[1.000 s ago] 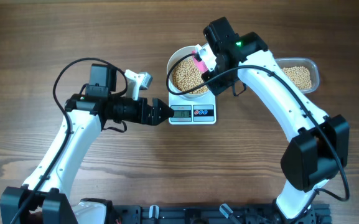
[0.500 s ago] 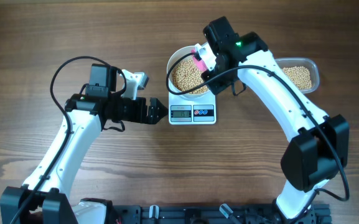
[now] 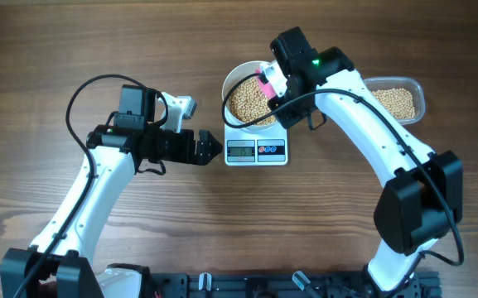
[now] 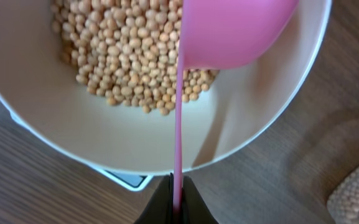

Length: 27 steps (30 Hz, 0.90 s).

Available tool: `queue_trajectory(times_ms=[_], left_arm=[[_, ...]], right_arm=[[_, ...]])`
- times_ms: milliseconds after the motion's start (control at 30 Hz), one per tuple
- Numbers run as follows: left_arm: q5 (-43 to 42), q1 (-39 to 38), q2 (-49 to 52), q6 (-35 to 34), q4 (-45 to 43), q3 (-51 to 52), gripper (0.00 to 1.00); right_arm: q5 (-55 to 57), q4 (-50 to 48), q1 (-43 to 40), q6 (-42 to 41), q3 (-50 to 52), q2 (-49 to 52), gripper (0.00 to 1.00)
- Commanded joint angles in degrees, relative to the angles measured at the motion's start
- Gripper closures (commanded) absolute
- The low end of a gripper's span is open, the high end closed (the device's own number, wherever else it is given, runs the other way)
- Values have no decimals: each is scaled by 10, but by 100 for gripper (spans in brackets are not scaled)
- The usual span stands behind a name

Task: Scoop item into bowl and weigh 150g on scale

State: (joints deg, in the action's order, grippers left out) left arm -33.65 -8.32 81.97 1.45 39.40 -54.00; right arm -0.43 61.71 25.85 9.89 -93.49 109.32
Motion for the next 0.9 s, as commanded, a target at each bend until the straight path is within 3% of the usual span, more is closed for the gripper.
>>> queue_trajectory(times_ms=[0,233,867], left_arm=[[6,-2,2,12,-2,-11,0],[6,-2,2,12,-2,-11,0],[6,-2,2,12,-2,-11,0]], right_arm=[[-9,-15,5,-10,2,11,96],[34,-28,5,-10,2,11,96],[3,-21,5,-11,2,30,96]])
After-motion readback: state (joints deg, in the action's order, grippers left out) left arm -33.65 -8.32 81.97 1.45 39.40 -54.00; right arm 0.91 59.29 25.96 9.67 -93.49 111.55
